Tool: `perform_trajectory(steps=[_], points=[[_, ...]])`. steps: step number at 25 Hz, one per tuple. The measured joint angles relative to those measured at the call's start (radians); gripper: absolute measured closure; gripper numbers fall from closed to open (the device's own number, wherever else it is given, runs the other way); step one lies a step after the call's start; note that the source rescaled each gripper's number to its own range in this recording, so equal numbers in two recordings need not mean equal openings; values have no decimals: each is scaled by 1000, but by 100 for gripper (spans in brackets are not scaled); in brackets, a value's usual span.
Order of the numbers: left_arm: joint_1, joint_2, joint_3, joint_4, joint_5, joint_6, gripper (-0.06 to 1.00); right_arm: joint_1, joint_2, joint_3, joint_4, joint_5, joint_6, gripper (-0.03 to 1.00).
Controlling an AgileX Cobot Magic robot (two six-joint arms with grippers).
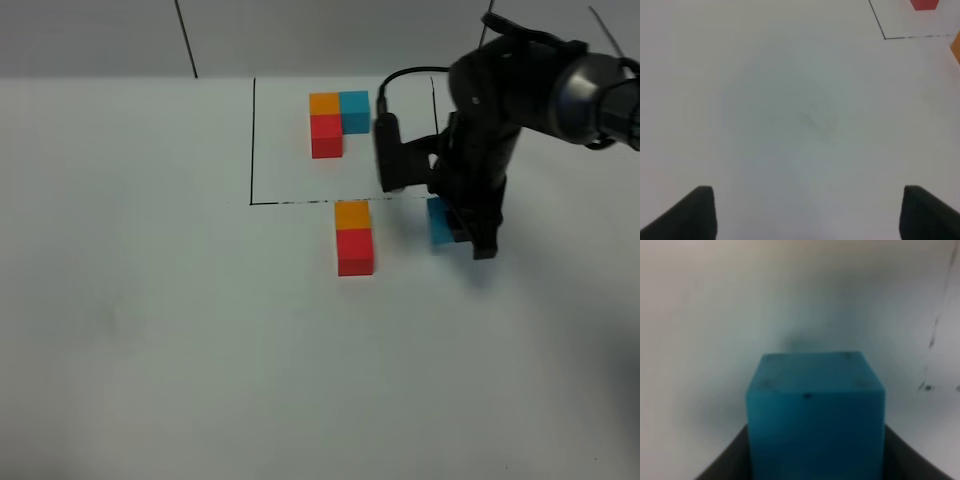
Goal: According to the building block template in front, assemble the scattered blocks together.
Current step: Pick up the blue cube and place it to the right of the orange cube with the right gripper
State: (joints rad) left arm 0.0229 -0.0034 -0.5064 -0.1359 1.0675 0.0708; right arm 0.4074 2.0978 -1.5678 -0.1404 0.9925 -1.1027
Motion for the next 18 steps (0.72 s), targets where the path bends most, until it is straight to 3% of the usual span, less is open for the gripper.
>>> perform_trajectory(steps=[6, 18], points=[[0, 0, 0, 0, 0, 0, 33, 19, 153, -225, 27, 117, -45, 95], [0, 0, 0, 0, 0, 0, 33, 22, 224, -247, 68, 62, -51, 95]])
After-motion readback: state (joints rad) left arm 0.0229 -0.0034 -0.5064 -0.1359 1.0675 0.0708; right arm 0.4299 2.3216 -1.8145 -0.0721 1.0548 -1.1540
